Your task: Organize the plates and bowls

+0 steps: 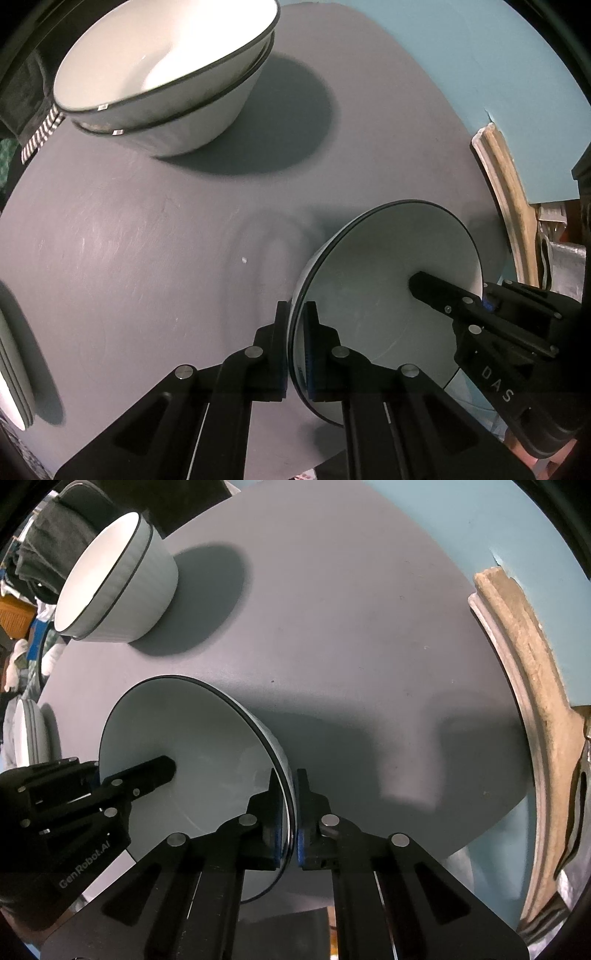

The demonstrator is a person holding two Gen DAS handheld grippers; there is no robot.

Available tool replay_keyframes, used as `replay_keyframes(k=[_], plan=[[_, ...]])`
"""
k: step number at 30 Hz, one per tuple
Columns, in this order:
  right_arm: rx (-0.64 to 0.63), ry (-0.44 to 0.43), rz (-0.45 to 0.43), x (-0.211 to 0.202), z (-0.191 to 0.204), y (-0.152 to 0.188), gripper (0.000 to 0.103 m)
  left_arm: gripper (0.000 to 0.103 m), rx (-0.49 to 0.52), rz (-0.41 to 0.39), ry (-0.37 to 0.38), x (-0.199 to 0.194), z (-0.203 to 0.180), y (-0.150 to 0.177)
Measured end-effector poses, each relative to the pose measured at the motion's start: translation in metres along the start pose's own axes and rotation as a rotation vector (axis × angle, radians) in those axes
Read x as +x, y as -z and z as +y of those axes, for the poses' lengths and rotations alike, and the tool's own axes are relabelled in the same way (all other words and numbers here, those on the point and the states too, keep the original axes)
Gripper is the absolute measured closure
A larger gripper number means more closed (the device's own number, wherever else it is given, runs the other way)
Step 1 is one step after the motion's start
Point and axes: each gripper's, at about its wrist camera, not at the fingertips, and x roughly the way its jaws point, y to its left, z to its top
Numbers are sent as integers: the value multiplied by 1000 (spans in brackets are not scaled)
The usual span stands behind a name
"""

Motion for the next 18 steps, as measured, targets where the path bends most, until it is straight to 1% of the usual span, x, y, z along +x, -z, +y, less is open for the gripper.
replay_keyframes(k=[6,9,11,17,18], plan=[[5,0,4,-3,8,-1,98,97,-6,0,-5,2,1,13],[7,-4,2,5,18,-5,98,97,-15,-9,-5,-3,3,18],[-1,-4,-6,8,15,-8,98,97,-22,-15,-4,-7,4,19],[-13,-4,-25,-3,22,-14,98,97,-40,-45,0,-18,8,17],[-16,-6,-26,-5,17,-16,98,97,-43,-54,2,-21,10,16]])
